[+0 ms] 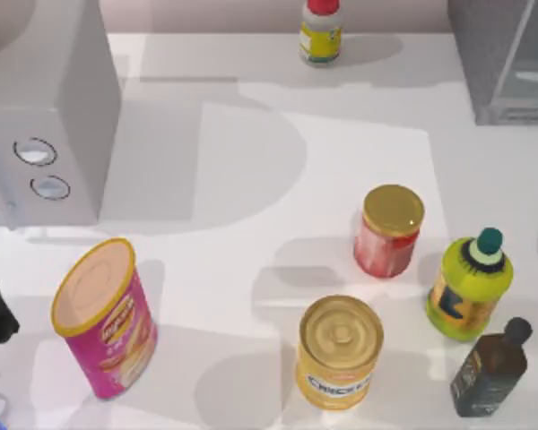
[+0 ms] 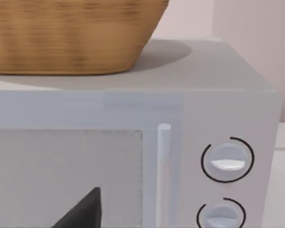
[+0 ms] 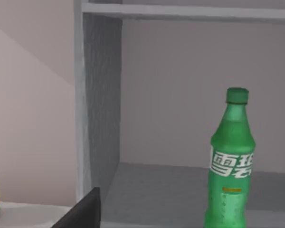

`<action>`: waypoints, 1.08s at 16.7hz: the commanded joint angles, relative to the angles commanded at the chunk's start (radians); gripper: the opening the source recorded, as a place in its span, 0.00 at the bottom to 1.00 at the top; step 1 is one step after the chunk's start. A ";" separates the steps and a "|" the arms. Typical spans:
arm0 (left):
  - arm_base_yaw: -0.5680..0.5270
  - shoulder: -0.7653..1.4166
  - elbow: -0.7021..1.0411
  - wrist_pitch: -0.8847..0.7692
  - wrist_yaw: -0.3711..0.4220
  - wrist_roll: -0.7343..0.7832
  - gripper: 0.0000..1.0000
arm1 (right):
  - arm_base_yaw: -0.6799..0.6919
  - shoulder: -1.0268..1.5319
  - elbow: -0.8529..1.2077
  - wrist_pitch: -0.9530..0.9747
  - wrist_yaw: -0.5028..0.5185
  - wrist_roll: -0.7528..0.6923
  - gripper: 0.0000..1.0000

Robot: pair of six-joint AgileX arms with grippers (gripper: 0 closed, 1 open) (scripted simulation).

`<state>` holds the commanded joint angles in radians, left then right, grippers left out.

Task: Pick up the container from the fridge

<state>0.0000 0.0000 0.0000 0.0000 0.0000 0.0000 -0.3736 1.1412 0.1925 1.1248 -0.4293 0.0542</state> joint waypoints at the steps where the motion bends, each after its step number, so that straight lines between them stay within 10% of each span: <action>1: 0.000 0.000 0.000 0.000 0.000 0.000 1.00 | -0.037 0.105 0.006 0.090 -0.017 0.002 1.00; 8: 0.000 0.000 0.000 0.000 0.000 0.000 1.00 | -0.163 0.594 0.013 0.452 -0.075 -0.022 1.00; 18: 0.000 0.000 0.000 0.000 0.000 0.000 1.00 | -0.165 0.637 0.013 0.486 -0.079 -0.038 1.00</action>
<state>0.0000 0.0000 0.0000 0.0000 0.0000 0.0000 -0.5386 1.7779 0.2055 1.6107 -0.5079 0.0162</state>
